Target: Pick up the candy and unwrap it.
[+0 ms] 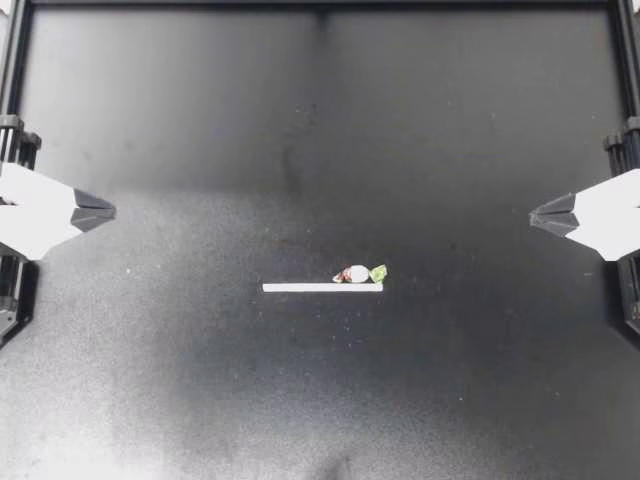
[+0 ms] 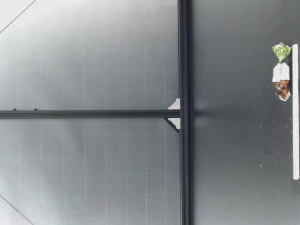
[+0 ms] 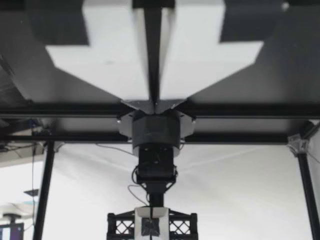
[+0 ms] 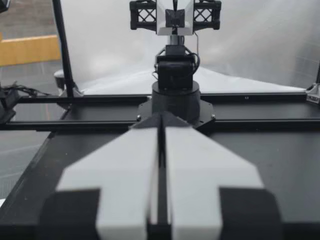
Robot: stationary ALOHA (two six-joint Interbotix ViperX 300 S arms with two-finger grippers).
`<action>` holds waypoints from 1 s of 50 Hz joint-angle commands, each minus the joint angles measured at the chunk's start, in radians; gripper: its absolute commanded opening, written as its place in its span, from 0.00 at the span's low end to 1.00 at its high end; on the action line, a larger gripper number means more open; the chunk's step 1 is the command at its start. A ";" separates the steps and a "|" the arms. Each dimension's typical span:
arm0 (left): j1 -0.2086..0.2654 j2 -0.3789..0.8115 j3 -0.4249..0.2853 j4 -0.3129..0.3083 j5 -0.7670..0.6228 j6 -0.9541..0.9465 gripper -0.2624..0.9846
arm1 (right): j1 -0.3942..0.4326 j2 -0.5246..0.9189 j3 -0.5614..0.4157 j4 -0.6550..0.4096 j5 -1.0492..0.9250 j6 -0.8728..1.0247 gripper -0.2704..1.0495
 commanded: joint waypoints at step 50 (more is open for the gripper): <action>0.008 0.100 0.075 -0.002 -0.184 0.011 0.12 | -0.100 0.747 -0.344 0.035 0.448 0.069 0.42</action>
